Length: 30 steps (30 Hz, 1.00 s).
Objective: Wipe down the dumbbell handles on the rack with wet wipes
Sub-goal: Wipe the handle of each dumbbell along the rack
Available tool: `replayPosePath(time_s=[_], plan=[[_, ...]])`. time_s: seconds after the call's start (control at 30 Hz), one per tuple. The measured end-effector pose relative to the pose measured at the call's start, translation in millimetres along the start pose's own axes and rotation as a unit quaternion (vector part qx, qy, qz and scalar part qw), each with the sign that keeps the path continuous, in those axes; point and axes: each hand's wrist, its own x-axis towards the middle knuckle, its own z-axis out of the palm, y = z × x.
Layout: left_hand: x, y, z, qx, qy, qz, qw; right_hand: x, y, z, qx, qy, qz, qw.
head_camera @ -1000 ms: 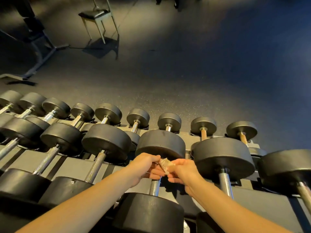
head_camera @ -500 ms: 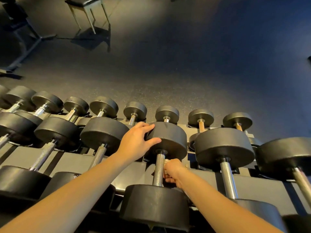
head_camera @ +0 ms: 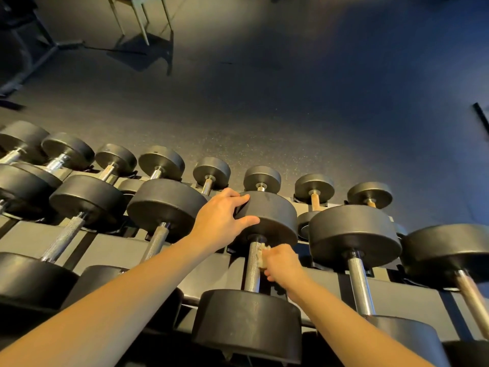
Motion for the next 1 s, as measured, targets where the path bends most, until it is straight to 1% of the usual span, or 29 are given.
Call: replayPosePath(time_s=[0.07, 0.1, 0.17, 0.23, 0.27, 0.33, 0.4, 0.43, 0.47, 0.57, 0.6, 0.63, 0.67, 0.73, 0.77, 0.83, 0.87, 0.9, 0.93, 0.97, 1.0], plan=[[0.3, -1.1, 0.1, 0.001, 0.002, 0.0, 1.0, -0.4, 7.9, -0.7, -0.11, 0.036, -0.106, 0.988], [0.4, -1.7, 0.2, 0.001, 0.002, 0.001, 1.0, -1.9, 7.0, -1.6, -0.129, 0.07, -0.152, 0.977], [0.1, -2.2, -0.5, 0.002, -0.001, 0.005, 1.0, -7.8, -0.3, -0.4, -0.129, 0.122, -0.235, 0.956], [0.1, -2.7, -0.2, -0.002, -0.001, 0.004, 1.0, -9.6, -6.5, 1.6, -0.175, 0.134, -0.293, 0.93], [-0.2, -2.8, -0.4, -0.003, -0.002, 0.002, 1.0, -10.6, -7.9, 1.7, -0.211, 0.116, -0.308, 0.92], [0.0, -2.2, -0.6, -0.003, -0.005, -0.001, 1.0, -13.5, -8.9, -1.7, -0.267, 0.035, -0.308, 0.912], [0.5, -0.8, -0.8, -0.004, -0.007, -0.004, 1.0, -17.3, -9.1, -5.7, -0.284, -0.063, -0.31, 0.905], [0.6, 0.1, -1.3, -0.004, -0.009, -0.005, 1.0, -18.3, -9.0, -6.7, -0.3, -0.084, -0.319, 0.895], [0.2, 0.7, -1.8, -0.003, -0.009, -0.005, 1.0, -17.6, -9.5, -7.4, -0.328, -0.075, -0.335, 0.88], [-0.7, 2.1, -3.8, -0.001, -0.015, -0.003, 1.0, -2.3, -17.3, -11.1, -0.414, 0.044, -0.398, 0.818], [-0.6, 2.5, -3.8, 0.0, -0.015, -0.005, 1.0, 2.3, -18.8, -11.7, -0.441, 0.064, -0.406, 0.798], [-0.8, 3.1, -4.1, 0.0, -0.015, -0.008, 1.0, 4.1, -19.1, -10.9, -0.464, 0.069, -0.401, 0.787], [-0.8, 3.3, -4.1, 0.0, -0.014, -0.013, 1.0, 5.2, -16.9, -9.7, -0.457, 0.059, -0.391, 0.797], [-0.9, 3.0, -2.7, -0.004, -0.015, -0.022, 1.0, 0.4, -10.1, -9.3, -0.37, 0.013, -0.358, 0.857], [-1.3, 3.0, -2.0, -0.005, -0.016, -0.025, 1.0, -4.7, -5.4, -11.1, -0.327, -0.024, -0.34, 0.881], [-1.4, 2.2, -1.4, -0.003, -0.017, -0.031, 0.999, -10.2, 3.6, -17.1, -0.254, -0.096, -0.306, 0.913], [-1.3, 2.2, -1.5, -0.004, -0.02, -0.034, 0.999, -9.8, 7.6, -20.0, -0.208, -0.119, -0.277, 0.93], [-1.5, 2.9, -2.5, -0.005, -0.025, -0.036, 0.999, -6.6, 9.8, -21.2, -0.149, -0.123, -0.24, 0.951], [-1.6, 3.2, -3.2, -0.009, -0.032, -0.04, 0.999, -2.4, 9.9, -20.8, -0.067, -0.113, -0.188, 0.973], [-2.3, 4.2, -4.1, -0.017, -0.04, -0.045, 0.998, 4.0, 9.8, -18.3, 0.03, -0.093, -0.123, 0.988], [-3.2, 6.1, -5.2, -0.027, -0.047, -0.053, 0.997, 10.9, 9.6, -14.2, 0.129, -0.073, -0.055, 0.987]])
